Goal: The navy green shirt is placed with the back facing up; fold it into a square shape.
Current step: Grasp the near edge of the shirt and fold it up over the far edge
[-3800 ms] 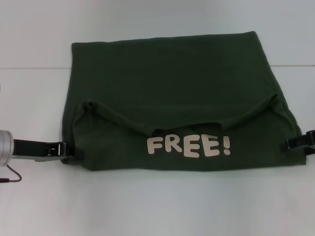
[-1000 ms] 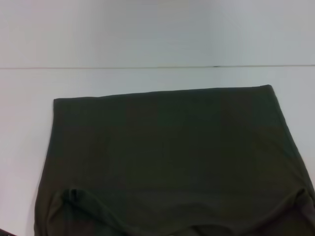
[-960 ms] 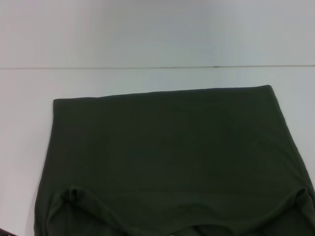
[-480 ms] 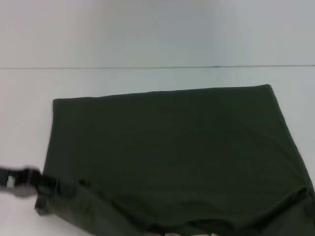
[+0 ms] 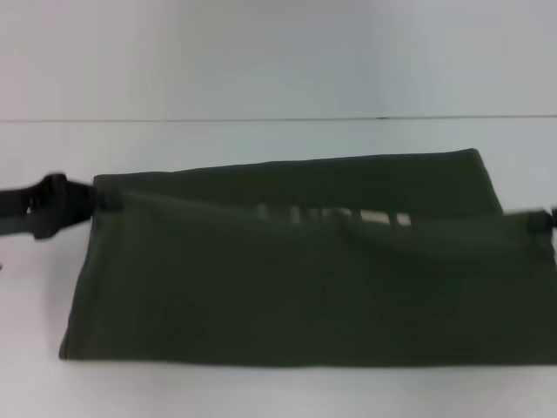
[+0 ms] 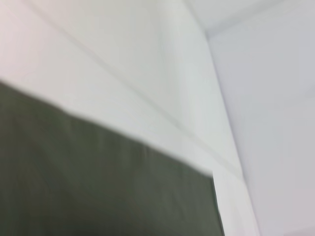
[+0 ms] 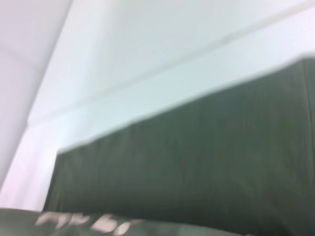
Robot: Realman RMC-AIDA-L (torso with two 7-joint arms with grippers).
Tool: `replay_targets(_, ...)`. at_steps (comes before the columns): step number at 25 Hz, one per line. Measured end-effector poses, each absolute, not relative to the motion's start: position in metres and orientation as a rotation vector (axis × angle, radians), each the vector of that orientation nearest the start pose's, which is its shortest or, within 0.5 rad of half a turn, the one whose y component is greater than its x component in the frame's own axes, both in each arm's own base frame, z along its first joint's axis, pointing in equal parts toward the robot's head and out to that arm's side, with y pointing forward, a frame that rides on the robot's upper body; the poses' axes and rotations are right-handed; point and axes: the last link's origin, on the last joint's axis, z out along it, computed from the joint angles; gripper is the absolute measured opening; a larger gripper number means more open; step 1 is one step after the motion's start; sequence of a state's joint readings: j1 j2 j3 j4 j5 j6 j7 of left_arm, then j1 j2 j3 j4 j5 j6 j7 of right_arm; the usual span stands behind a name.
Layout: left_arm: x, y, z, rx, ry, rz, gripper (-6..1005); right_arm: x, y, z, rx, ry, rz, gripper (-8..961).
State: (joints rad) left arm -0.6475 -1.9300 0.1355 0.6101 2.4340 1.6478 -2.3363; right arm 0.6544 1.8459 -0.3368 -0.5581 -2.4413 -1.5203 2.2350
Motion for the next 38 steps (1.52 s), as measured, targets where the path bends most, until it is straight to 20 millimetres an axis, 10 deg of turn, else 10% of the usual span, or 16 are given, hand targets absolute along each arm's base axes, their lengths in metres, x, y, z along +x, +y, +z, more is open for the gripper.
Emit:
replay_targets(20, -0.326, 0.386, 0.051, -1.725, -1.684, -1.003, 40, 0.277, 0.44, 0.049, -1.965, 1.483, 0.66, 138)
replay_targets(38, -0.322, 0.402, 0.02, -1.594, -1.611, -0.975, 79, 0.276, 0.451, 0.001, -1.874, 1.278, 0.54, 159)
